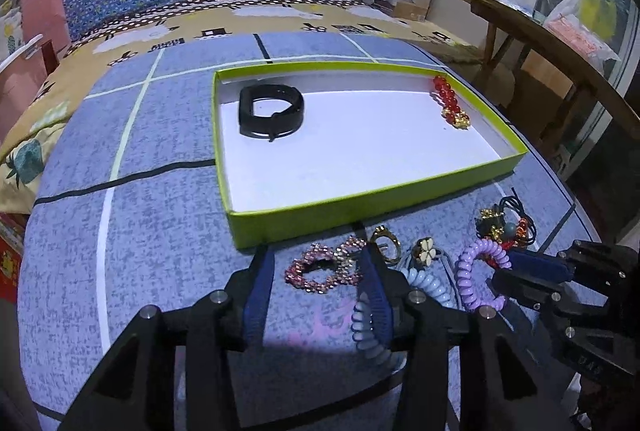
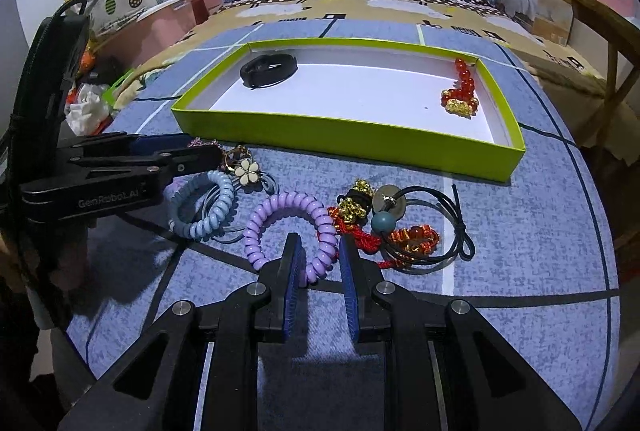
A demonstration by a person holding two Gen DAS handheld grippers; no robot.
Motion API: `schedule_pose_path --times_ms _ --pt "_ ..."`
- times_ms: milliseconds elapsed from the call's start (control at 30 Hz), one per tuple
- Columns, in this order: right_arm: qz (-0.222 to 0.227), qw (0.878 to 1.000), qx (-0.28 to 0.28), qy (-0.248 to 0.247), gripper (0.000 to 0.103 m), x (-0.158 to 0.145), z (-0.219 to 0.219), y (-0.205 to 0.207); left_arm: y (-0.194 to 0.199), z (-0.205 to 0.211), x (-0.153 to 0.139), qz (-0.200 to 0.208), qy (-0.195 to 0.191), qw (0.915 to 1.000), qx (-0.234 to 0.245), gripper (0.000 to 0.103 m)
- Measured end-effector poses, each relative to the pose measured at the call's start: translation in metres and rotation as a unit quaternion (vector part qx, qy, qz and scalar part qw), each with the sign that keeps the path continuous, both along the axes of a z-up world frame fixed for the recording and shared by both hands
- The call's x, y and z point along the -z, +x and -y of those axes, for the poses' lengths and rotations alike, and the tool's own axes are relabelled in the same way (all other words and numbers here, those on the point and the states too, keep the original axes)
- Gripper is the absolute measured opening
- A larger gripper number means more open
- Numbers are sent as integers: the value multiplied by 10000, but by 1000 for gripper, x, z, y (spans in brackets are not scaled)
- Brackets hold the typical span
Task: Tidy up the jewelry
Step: 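Grasp the purple coil hair tie with the right gripper while the left gripper grasps the rhinestone hair clip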
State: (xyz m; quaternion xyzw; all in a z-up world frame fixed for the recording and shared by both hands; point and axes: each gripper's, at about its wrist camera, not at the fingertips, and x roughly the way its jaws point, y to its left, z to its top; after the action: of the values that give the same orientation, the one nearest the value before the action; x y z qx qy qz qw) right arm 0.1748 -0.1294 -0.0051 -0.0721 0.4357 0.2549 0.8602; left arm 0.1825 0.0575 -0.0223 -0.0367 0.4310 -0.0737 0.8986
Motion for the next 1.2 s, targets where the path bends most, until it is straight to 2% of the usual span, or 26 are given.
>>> schedule_pose_path --times_ms 33,167,400,600,900,1200 --pt "3 10000 21 -13 13 0 1 0 0 1 0 6 11 10000 6 46" --pt "-17 10000 33 18 10 1 4 0 -2 2 -1 33 3 10000 53 34" --pt "-9 10000 30 80 9 1 9 -5 -13 -6 -1 79 -217 9997 -124 34" --pt "86 9996 52 276 9 -6 19 -13 -31 -16 -8 273 -417 9982 -331 34" --pt "309 9976 181 595 9 -22 32 -20 -55 -18 -20 484 -455 9965 -512 34" --pt "533 9960 238 681 9 -40 39 -22 -64 -9 -44 816 -410 9950 -401 34"
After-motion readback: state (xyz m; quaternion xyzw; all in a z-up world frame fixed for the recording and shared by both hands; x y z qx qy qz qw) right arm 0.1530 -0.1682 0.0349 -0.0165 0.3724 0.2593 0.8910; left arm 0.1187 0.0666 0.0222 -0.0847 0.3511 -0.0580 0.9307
